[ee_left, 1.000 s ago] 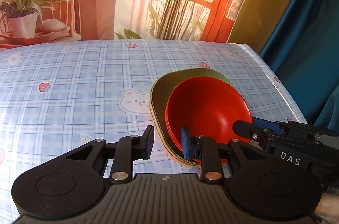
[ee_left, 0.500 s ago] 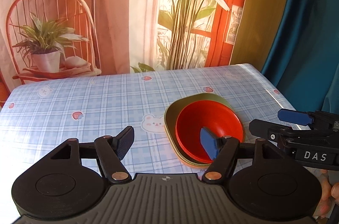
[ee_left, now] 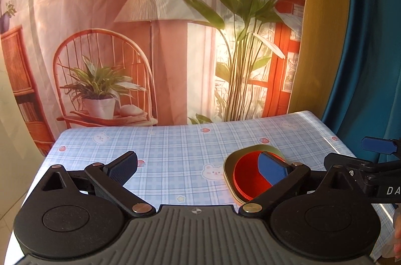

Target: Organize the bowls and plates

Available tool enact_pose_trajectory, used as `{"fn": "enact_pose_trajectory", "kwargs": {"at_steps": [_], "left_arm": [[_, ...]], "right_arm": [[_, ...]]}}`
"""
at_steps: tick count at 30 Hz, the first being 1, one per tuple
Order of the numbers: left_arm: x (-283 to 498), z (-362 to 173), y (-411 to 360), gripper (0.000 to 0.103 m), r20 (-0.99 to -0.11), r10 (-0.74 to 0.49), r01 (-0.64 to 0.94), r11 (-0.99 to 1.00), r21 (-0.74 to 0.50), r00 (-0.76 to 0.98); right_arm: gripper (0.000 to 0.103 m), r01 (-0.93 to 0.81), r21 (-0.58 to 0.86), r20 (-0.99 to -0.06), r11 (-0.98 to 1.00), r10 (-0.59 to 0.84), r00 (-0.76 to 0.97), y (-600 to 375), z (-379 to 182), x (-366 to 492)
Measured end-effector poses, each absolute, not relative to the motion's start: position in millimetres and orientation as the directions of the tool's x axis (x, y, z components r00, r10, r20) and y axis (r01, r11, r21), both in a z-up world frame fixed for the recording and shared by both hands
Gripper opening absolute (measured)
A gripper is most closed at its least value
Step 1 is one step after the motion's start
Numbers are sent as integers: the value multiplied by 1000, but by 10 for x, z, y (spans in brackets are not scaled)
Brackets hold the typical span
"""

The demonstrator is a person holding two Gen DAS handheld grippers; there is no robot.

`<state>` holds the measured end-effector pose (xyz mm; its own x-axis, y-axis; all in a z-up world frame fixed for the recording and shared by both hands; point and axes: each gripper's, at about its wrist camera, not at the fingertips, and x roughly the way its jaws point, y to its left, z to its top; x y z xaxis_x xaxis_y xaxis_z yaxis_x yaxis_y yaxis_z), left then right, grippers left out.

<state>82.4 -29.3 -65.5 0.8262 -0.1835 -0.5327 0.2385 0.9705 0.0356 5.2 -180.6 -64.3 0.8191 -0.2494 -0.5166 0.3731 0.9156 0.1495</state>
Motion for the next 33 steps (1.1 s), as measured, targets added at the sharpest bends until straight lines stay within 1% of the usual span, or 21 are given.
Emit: {"fn": "enact_pose_trajectory", "kwargs": {"at_steps": [4,7,18,20,24,29,33], "left_arm": [[569,-457,-246,103,-485,-118,196,974,113,867],[356,-301,-164,103,-453,-99,179,974,137,886],[-90,56,140,103,-392,-43,90,991,101,919],[-106,74,182,103,-390,-35,72,994,81,920],[-106,56,238,103,-414,-41,65,997,43,910],[-116,-8,205,103,-436,-20,57,996,71,900],[-164,-24,176,103,-430,-11,58,994,97,903]], "right_arm": [[103,373,148,-484,916,-261,835,-1718,-448,-84],[103,369,149,-453,917,-268,850,-1653,-313,-189],[103,389,153,-407,908,-301,862,-1459,-33,-497],[103,389,158,-402,907,-301,865,-1442,-6,-538],[103,389,157,-397,908,-303,866,-1421,42,-607],[103,407,143,-393,902,-325,860,-1428,69,-653],[103,421,133,-396,897,-342,852,-1432,66,-671]]}}
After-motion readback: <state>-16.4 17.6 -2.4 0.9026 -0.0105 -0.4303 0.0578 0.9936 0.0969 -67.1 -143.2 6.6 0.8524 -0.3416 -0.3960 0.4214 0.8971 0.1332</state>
